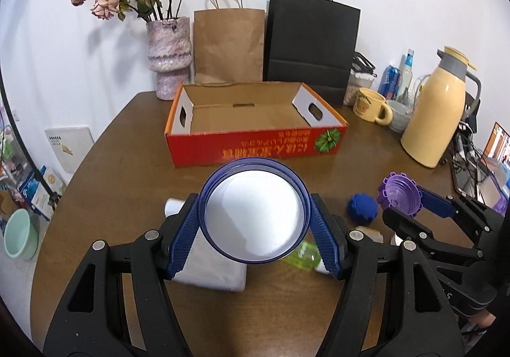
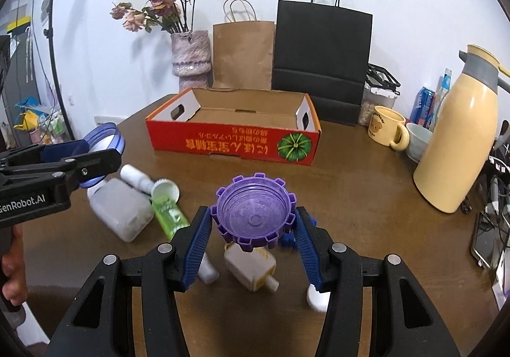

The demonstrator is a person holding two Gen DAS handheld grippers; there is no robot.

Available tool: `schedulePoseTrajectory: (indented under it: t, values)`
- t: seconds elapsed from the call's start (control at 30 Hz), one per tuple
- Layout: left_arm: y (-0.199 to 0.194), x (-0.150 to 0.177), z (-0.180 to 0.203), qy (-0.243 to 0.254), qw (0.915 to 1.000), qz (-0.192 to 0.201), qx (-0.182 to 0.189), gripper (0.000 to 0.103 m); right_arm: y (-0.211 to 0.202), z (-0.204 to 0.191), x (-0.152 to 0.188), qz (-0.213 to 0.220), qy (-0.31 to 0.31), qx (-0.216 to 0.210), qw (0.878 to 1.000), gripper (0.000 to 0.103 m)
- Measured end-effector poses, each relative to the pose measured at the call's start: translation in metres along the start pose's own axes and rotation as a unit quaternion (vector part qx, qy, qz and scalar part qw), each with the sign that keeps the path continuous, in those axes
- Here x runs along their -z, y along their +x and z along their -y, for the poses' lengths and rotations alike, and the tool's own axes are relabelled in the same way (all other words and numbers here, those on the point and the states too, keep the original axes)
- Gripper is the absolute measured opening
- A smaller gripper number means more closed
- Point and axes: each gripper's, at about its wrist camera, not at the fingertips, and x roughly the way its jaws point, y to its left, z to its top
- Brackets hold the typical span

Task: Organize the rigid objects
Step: 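Carry the lid in the left gripper and the cap in the right gripper over the cardboard box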

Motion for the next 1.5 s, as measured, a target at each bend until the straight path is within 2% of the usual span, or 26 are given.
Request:
schedulePoseTrajectory:
  t: [0.6, 1.17, 1.5]
  values:
    - [0.050, -0.061, -0.017, -0.020, 0.9995, 0.026, -0.004, 0.063, 0.058, 0.011, -0.071, 0.017, 0.005, -0.001, 1.000, 0.057]
    - [0.113, -0.111, -0.037, -0.052, 0.9982, 0.020, -0.023, 0.063, 0.126, 0.022, -0.129, 0.020, 0.011, 0.002, 1.000, 0.057]
    - [0.149, -0.128, -0.050, -0.060, 0.9973, 0.021, -0.038, 0.063, 0.177, 0.017, -0.155, 0.003, 0.001, 0.000, 1.000, 0.057]
